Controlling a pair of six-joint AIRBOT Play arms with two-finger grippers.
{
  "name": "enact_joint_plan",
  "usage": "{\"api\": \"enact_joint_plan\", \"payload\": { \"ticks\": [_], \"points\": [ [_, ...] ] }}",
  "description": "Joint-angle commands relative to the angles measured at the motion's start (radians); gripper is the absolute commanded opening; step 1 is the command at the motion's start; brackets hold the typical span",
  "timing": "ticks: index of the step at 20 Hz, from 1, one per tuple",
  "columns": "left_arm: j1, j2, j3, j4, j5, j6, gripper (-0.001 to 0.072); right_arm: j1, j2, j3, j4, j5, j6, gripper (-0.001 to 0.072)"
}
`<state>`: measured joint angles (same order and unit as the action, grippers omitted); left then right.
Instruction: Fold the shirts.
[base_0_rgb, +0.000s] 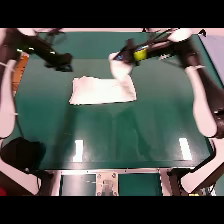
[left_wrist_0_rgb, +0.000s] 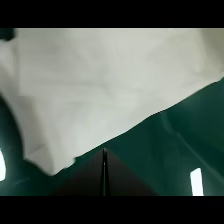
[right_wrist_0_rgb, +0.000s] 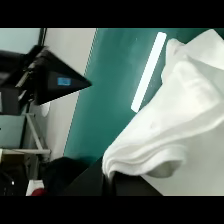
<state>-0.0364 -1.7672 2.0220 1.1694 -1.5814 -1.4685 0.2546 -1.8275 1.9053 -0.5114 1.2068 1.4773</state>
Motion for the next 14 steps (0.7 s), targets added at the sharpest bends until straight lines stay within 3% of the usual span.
{"api": "enact_joint_plan", "payload": {
  "ticks": [1, 2, 3, 4, 5, 7, 10, 14],
  "points": [
    [0.117, 0.054, -0.001, 0.176, -0.107, -0.026, 0.0027, 0.262, -0.105, -0.065, 0.012, -0.458, 0.008, 0.0018],
    [0.141, 0.054, -0.006, 0.174, -0.11, -0.029, 0.0027, 0.33, -0.156, -0.064, 0.038, -0.578, 0.007, 0.0019],
    [0.156, 0.054, -0.006, 0.174, -0.11, -0.039, 0.0027, 0.395, -0.212, -0.063, 0.062, -0.706, 0.007, 0.0107],
    [0.164, 0.054, -0.006, 0.172, -0.109, -0.043, 0.0027, 0.444, -0.259, -0.063, 0.081, -0.8, 0.007, 0.0327],
    [0.169, 0.054, -0.006, 0.169, -0.109, -0.043, 0.0027, 0.469, -0.29, -0.064, 0.084, -0.825, 0.003, 0.048],
    [0.169, 0.054, -0.006, 0.155, -0.105, -0.042, 0.0027, 0.436, -0.288, -0.063, 0.076, -0.737, -0.041, 0.0484],
    [0.169, 0.054, -0.006, 0.124, -0.098, -0.042, 0.0027, 0.253, -0.199, -0.063, 0.021, -0.479, -0.049, 0.0483],
    [0.169, 0.054, -0.006, 0.124, -0.087, -0.042, 0.0027, -0.077, -0.07, -0.064, -0.205, -0.106, 0.004, 0.0485]
  ]
}}
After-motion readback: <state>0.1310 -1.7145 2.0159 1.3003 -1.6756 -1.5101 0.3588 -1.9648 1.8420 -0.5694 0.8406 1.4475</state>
